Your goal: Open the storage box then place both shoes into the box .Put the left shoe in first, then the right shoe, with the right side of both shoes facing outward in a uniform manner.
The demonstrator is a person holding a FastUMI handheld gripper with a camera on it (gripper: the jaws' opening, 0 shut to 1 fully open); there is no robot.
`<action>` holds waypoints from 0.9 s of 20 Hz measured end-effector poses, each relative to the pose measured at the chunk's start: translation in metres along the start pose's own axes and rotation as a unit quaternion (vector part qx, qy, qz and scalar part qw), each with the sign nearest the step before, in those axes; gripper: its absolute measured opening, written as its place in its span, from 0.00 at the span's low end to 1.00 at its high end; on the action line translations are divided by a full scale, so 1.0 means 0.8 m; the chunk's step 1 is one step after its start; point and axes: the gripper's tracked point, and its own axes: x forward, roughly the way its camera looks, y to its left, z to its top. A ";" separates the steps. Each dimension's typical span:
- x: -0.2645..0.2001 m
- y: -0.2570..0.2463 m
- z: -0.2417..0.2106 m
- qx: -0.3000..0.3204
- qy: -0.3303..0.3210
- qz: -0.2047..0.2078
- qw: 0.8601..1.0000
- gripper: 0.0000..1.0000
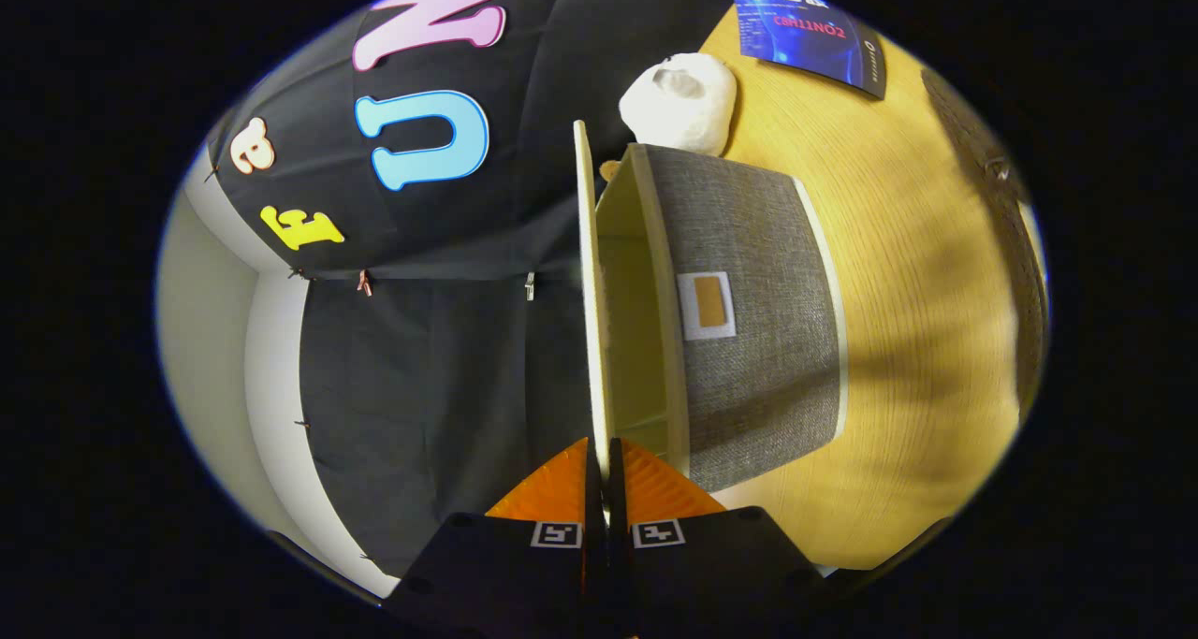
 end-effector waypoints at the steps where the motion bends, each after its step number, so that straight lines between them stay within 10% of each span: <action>1: 0.001 0.012 0.001 -0.004 -0.001 0.003 1.000 0.05; 18: 0.210 0.230 -0.041 -0.147 0.037 0.019 0.988 0.05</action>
